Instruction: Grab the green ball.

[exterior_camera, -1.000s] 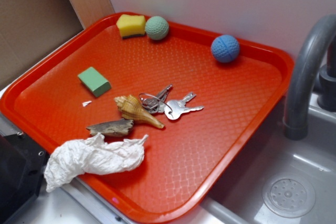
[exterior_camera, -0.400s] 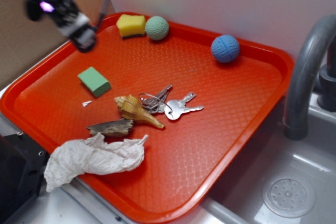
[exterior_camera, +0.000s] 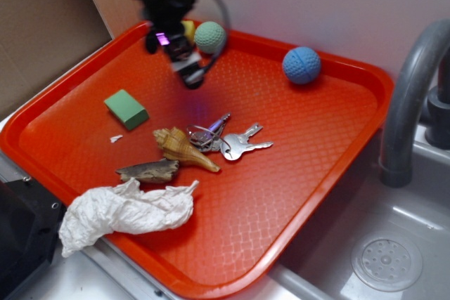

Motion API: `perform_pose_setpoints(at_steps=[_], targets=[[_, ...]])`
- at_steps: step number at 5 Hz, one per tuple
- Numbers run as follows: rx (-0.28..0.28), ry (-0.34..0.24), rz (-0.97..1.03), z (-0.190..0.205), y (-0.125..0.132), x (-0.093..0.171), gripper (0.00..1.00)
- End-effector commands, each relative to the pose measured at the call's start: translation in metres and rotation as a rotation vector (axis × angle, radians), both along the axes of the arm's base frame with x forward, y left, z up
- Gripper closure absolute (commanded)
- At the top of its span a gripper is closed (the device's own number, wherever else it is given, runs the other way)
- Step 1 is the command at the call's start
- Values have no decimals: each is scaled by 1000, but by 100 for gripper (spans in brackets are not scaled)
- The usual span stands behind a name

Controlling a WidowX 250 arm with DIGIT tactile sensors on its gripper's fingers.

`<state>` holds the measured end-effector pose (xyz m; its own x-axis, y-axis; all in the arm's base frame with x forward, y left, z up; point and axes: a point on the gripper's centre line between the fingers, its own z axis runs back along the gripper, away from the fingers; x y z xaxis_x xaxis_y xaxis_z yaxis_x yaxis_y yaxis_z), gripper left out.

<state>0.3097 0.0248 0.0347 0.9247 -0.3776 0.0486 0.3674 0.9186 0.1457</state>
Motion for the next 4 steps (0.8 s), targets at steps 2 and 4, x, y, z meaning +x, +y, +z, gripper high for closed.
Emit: perform_pose_setpoints(at_steps=[2, 4], targets=[[6, -92, 25, 31, -5, 47, 0], [-91, -227, 32, 108, -7, 8, 0]])
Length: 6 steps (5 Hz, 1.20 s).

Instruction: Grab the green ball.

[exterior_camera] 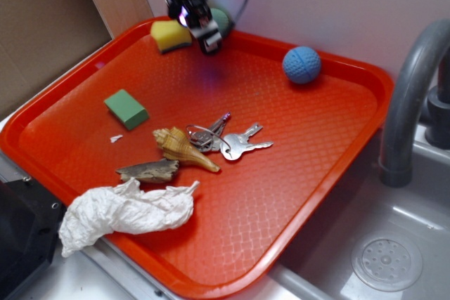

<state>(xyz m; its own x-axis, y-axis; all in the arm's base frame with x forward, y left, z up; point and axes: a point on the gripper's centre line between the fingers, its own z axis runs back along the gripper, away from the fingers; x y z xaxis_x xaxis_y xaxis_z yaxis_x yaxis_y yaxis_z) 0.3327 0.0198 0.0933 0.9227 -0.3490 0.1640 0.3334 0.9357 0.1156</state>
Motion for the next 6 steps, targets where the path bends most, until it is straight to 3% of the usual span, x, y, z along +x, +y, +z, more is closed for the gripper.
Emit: perform_pose_setpoints(at_steps=[1, 2, 3, 4, 6], targets=[[-25, -140, 16, 54, -1, -17, 0], [-8, -90, 27, 34, 0, -8, 0], [-41, 22, 1, 7, -7, -12, 0], [-19, 108, -27, -17, -23, -31, 0], [64, 74, -7, -48, -23, -12, 0]])
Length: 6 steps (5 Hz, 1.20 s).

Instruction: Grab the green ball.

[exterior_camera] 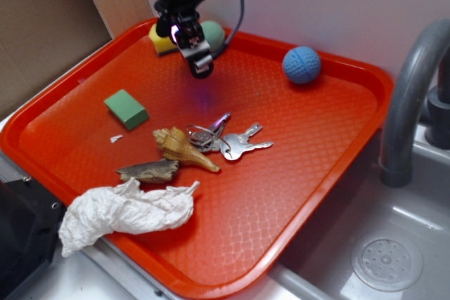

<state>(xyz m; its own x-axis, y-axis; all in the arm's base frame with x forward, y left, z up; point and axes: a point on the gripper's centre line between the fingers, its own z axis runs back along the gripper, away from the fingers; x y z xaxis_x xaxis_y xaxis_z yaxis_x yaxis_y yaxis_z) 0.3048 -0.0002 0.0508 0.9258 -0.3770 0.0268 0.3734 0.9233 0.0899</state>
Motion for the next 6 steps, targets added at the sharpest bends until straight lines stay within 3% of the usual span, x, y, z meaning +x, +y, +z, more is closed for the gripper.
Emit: perform_pose_setpoints(at_steps=[1, 2, 3, 4, 6], targets=[[57, -72, 46, -8, 3, 31, 0], [-21, -107, 80, 26, 14, 28, 0], [-60, -147, 109, 51, 25, 19, 0], [-51, -166, 147, 56, 37, 24, 0], [-13, -144, 197, 41, 52, 36, 0]])
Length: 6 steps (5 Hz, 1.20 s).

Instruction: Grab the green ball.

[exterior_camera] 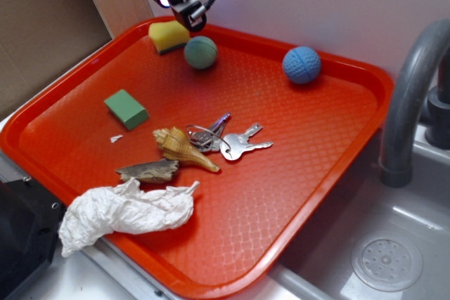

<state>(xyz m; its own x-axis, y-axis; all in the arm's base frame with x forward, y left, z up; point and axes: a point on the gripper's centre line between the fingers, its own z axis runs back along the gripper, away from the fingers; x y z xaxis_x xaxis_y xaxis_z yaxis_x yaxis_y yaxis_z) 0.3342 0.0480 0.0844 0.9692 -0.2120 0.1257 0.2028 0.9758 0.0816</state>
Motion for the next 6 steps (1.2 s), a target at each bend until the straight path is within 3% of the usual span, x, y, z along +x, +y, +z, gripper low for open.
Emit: perform_pose_setpoints(at_steps=[1, 3, 5, 6], targets=[[4, -5, 15, -4, 1, 9, 0], [-45, 50, -76, -13, -32, -7, 0], [-60, 106, -74, -31, -39, -6, 0], [-75, 127, -62, -43, -42, -6, 100]])
